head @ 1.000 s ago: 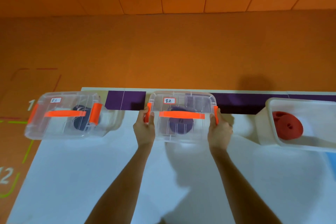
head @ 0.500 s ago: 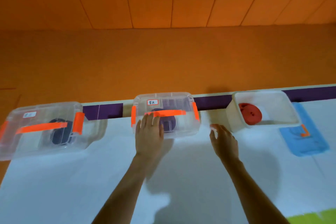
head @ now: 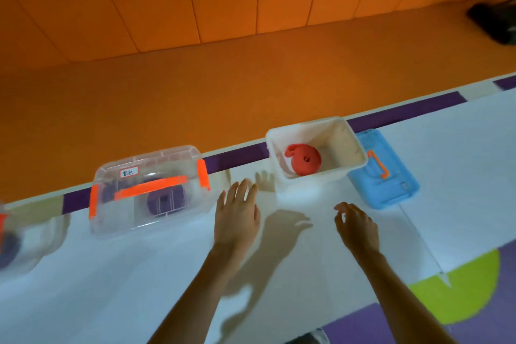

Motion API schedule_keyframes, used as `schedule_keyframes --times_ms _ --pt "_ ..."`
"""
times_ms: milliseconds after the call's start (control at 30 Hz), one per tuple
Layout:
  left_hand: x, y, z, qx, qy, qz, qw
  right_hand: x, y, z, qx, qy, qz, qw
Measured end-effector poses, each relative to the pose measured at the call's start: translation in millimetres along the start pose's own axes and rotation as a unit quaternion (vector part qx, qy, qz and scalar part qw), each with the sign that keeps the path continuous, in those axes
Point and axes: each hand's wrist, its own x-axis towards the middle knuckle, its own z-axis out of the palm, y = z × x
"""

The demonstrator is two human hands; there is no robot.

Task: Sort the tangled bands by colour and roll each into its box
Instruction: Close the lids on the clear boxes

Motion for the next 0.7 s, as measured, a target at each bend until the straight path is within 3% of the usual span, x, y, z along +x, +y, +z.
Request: schedule_keyframes --times_ms 267,467,700 --pt "36 100 48 -0.046 -0.027 -0.039 0.998 136 113 -23 0.091 0.01 0.047 0.995" --pt "47 131 68 -0.007 -0.068 -0.077 0.995 215 155 -17 0.089 -0.076 0.123 0.986" --pt "53 138 78 0.015 -0.094 -0.118 0.988 245 187 -13 0.137 -0.005 0.153 0.979"
